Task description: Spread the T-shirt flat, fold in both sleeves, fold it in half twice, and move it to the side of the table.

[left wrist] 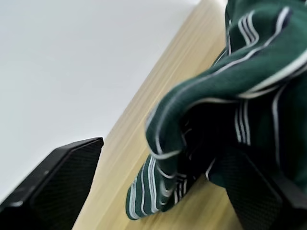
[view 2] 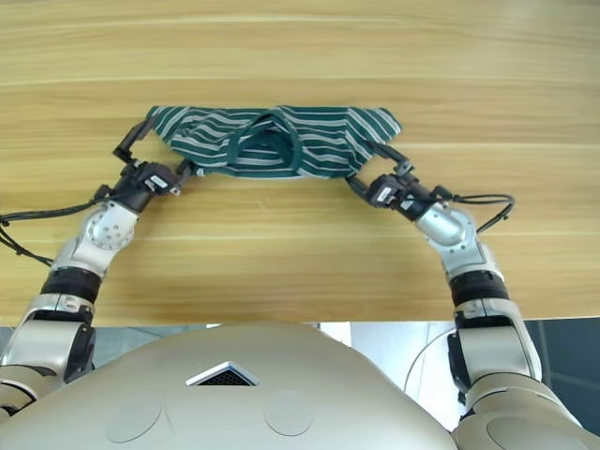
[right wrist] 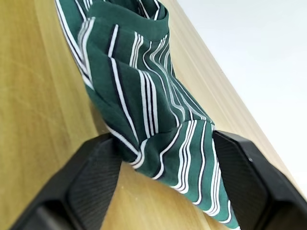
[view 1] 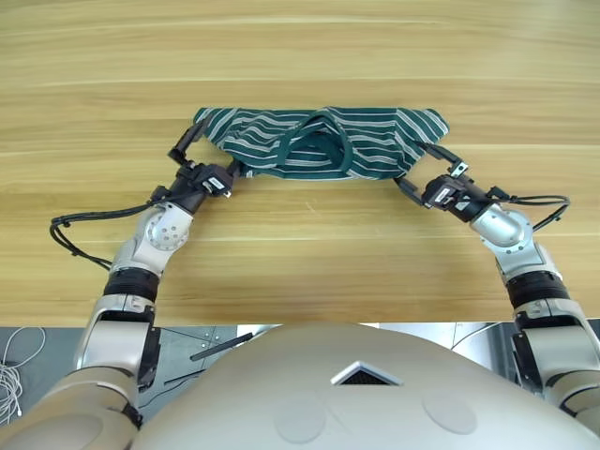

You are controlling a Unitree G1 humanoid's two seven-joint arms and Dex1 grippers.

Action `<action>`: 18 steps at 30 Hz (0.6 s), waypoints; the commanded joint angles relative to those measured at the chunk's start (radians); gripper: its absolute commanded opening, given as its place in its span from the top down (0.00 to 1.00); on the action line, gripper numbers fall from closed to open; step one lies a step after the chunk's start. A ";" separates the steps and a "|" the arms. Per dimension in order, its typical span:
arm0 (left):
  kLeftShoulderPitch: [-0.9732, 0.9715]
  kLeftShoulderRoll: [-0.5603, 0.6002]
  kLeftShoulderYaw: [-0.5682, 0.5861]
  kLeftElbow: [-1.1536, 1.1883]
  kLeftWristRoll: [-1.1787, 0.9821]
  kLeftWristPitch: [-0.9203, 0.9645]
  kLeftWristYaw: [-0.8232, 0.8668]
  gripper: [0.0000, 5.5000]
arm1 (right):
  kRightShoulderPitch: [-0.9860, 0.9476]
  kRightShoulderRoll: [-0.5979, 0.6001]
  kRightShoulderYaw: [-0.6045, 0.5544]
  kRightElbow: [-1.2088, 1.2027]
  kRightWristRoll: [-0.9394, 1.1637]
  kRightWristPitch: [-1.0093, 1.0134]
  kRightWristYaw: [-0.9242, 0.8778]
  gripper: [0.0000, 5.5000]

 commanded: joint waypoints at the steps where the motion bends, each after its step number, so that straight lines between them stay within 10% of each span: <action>1: 0.005 0.007 -0.007 -0.036 -0.018 -0.020 0.039 0.22 | -0.021 -0.004 0.001 0.026 -0.018 0.002 -0.021 0.40; 9: 0.056 0.003 0.025 -0.100 -0.173 -0.157 0.056 0.22 | -0.040 0.000 0.019 0.094 -0.052 -0.006 -0.057 0.40; 18: 0.012 0.005 0.003 -0.050 -0.079 -0.068 0.079 0.46 | -0.045 -0.004 0.031 0.107 -0.052 -0.017 -0.070 0.40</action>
